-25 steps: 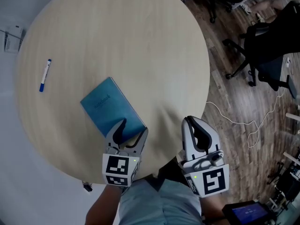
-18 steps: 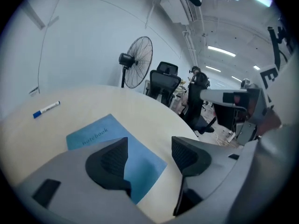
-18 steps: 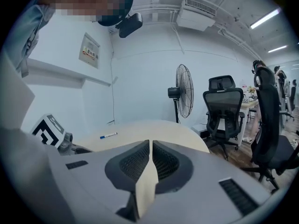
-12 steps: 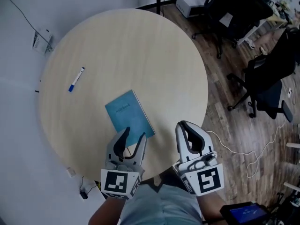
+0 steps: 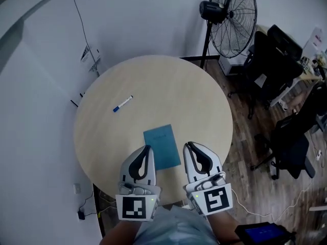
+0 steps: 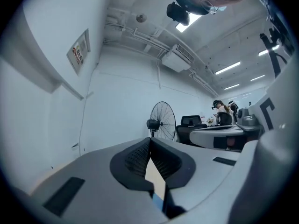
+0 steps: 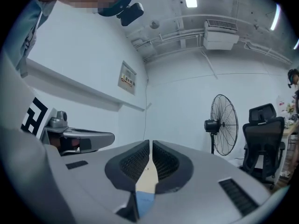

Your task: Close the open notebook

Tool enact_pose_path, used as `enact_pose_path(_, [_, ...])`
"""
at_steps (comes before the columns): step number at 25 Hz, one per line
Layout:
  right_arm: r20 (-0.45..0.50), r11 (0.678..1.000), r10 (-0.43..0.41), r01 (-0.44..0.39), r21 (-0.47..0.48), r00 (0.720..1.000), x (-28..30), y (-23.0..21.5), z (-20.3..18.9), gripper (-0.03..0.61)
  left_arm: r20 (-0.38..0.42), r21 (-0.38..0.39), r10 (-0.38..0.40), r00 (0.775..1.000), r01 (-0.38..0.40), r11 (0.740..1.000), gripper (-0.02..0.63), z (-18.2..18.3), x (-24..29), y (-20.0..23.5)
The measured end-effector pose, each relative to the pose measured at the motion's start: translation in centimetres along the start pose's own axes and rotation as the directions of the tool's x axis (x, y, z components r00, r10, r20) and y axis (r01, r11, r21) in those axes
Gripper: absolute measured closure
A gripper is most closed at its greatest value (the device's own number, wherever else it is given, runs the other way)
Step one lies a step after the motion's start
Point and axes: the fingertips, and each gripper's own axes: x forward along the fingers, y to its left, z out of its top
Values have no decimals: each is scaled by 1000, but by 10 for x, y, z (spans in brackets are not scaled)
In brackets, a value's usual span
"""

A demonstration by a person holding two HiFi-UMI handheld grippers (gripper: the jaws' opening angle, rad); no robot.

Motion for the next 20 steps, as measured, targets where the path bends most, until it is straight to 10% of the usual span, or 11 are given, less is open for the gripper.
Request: enact_pose_path(20, [84, 995, 76, -70, -72, 994, 7, 41, 25, 531, 79, 13, 145, 986, -146, 989, 595, 27, -32, 24])
